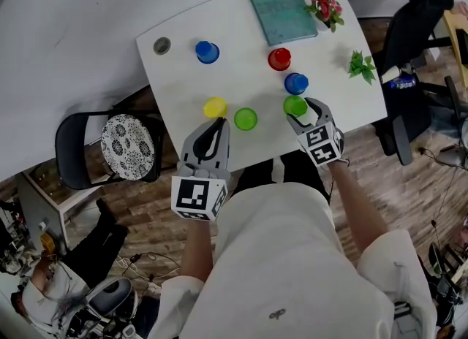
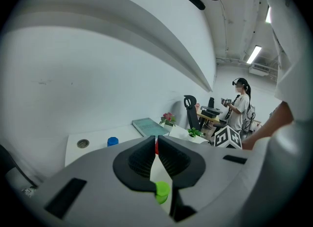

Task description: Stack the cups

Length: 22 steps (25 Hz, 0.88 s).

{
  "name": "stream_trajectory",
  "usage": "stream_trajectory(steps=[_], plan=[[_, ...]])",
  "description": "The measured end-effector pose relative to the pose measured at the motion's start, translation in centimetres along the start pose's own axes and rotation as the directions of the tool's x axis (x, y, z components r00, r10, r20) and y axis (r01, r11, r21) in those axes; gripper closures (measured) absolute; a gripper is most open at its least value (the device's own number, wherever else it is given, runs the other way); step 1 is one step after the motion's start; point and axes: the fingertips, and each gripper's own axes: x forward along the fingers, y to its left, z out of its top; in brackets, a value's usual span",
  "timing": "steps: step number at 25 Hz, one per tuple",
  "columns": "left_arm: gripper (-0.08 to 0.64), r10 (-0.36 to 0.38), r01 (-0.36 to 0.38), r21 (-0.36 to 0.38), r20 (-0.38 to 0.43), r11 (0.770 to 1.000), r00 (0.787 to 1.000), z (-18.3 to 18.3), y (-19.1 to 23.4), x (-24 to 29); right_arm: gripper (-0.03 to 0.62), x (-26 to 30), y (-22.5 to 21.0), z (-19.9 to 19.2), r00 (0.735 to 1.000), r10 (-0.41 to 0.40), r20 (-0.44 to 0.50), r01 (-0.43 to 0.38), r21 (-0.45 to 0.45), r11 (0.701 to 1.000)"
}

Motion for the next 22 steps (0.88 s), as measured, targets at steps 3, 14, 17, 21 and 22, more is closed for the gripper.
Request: stream_trajectory(steps=[3,14,17,21,22], plan=[[0.529,-0.004,0.004,0.000,0.006,1.000,1.000,0.1,0.0,0.2,0.310,-0.4,-0.1,0.5,1.000,-0.005,0.012,0.005,0.004,1.000],[0.529,-0.016,0.015,0.012,0.042,1.000,0.999,1.4,-0.4,0.3,0.316,-1.6,-2.6,3.3,0.996,-0.055,0.069,0.053,0.030,0.998],[0.529,-0.010,0.010,0.014,0.041,1.000,0.999,1.4,-0.2,0.1,0.319,-1.3,-3.4,3.8,0.996,-0.061,0.070,0.059,0.033,0.998],[0.529,0.004,-0.004,0.014,0.035,1.000,0.999,1.3,0.3,-0.3,0.321,-0.3,-4.7,4.3,0.996,-0.070,0.061,0.068,0.037,0.997],[0.529,0.009,-0.009,0.013,0.034,1.000,0.999,1.2,0.5,-0.4,0.321,0.0,-4.9,4.5,0.996,-0.071,0.059,0.069,0.036,0.997]])
